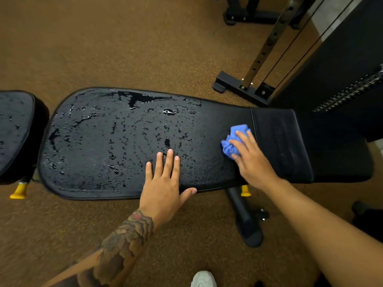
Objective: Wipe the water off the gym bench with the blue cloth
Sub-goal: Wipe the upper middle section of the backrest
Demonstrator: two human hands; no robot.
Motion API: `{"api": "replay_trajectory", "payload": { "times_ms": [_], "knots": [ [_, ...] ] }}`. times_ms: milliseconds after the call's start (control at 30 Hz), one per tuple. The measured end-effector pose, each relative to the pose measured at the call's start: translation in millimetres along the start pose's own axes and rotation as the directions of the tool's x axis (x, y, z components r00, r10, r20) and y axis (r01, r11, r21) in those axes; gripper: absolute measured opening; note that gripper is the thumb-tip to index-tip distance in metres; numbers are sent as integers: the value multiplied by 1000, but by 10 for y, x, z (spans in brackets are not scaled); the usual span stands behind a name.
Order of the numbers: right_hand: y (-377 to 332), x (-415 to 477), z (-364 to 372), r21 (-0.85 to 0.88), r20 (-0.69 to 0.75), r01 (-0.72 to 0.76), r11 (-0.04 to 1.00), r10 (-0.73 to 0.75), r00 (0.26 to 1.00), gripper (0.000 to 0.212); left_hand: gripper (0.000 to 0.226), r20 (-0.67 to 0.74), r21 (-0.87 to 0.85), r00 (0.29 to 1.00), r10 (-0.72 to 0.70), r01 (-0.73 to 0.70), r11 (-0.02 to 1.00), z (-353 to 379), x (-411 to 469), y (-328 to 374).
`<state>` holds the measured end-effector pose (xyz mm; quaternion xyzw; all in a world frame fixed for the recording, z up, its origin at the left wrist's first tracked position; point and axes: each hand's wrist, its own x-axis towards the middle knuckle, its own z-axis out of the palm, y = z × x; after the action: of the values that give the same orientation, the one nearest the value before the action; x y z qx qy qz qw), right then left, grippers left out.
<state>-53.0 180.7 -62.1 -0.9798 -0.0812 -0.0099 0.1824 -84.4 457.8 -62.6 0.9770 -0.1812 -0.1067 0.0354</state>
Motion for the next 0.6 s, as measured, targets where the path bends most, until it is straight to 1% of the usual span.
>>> {"api": "replay_trajectory", "payload": {
  "times_ms": [67,100,167,200,233,300,367,433,467,500,600],
  "knots": [
    [-43,432,66,13,-52,-102,995,102,993,40,95,-6,2,1000,4,-4,1000,4,-7,2],
    [-105,639,118,14,-75,-126,992,127,989,40,95,-5,8,1000,6,-6,1000,11,-9,-1],
    [-303,913,228,14,-105,-130,991,131,986,42,95,-5,12,1000,9,-9,1000,19,-7,-1],
    [-415,953,281,16,-104,-107,994,108,989,41,94,-7,9,1000,10,-10,1000,19,-3,0],
    [-522,920,322,16,-82,-66,998,67,994,41,94,-9,5,1000,11,-11,1000,18,-3,3],
    [-650,674,335,16,1,100,995,-100,995,42,94,-7,-1,1000,11,-11,1000,13,-2,6],
    [-607,356,264,19,108,283,959,-283,953,43,94,-3,-10,1000,10,-10,1000,4,-3,7],
    [-413,204,152,18,152,373,927,-372,916,42,93,-4,-22,1000,6,-6,1000,0,-7,7],
    [-303,219,100,5,144,375,927,-372,917,41,93,-3,-25,1000,6,-6,1000,0,-7,5],
    [-206,287,67,-10,130,346,938,-342,931,41,93,-1,-25,1000,5,-5,1000,-1,-8,5],
    [-57,767,88,-21,46,151,988,-150,988,41,93,0,-28,1000,4,-4,1000,-6,-11,4]
  ]
}}
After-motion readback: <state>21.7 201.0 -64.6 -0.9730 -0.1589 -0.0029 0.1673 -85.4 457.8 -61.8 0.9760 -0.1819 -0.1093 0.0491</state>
